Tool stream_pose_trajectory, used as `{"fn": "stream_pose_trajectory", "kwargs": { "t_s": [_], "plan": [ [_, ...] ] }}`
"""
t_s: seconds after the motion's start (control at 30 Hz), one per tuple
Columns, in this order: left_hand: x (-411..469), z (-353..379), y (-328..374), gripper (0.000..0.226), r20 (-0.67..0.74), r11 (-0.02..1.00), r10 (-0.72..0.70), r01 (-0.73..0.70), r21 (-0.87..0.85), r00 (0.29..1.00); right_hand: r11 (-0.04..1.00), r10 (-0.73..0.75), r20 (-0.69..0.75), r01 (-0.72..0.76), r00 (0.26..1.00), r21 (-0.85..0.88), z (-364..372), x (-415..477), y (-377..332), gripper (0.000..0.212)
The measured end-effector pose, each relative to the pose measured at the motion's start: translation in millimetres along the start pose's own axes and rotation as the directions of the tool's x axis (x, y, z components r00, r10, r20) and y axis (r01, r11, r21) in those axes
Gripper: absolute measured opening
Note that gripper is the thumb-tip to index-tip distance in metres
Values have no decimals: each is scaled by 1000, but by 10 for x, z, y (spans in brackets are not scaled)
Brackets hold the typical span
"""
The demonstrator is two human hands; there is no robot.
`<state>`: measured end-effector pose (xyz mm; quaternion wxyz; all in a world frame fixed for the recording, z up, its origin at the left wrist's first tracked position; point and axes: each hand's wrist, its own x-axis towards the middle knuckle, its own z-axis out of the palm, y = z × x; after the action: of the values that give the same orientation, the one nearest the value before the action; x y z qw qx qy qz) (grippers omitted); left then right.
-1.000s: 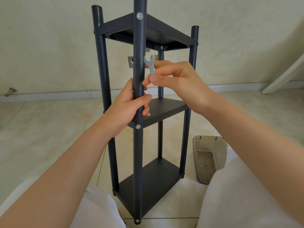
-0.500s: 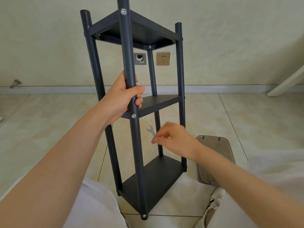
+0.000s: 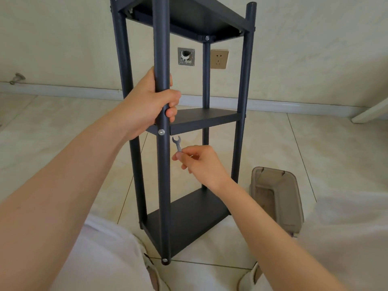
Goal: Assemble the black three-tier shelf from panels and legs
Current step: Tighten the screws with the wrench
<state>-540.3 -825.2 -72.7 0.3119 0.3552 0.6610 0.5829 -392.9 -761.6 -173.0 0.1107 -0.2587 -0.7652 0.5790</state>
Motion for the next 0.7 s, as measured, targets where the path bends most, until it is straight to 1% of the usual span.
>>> {"fn": "stream_pose_trajectory", "kwargs": {
  "t_s": [0.1, 0.27, 0.33, 0.43, 0.7],
  "plan": [
    [6, -11, -14, 29, -20, 1000, -2, 2, 25, 1000, 999, -26, -16, 27, 1000, 44, 55, 25, -35, 20],
    [-7, -36, -10, 30, -7, 999, -11, 11, 30, 1000, 997, -73, 31, 72, 997, 38, 117, 13, -110, 29],
    [-11, -45, -13, 30, -5, 999, -15, 15, 35, 1000, 996, -70, 13, 69, 997, 53, 117, 25, -115, 25],
    [-13, -51, -22, 29, -6, 999, -14, 15, 48, 1000, 993, -61, -51, 65, 997, 94, 90, 59, -99, 19],
    [-11, -44, -18, 31, 20, 999, -18, 17, 46, 1000, 985, -143, -96, 152, 985, 86, 112, 92, -76, 15]
  ]
}}
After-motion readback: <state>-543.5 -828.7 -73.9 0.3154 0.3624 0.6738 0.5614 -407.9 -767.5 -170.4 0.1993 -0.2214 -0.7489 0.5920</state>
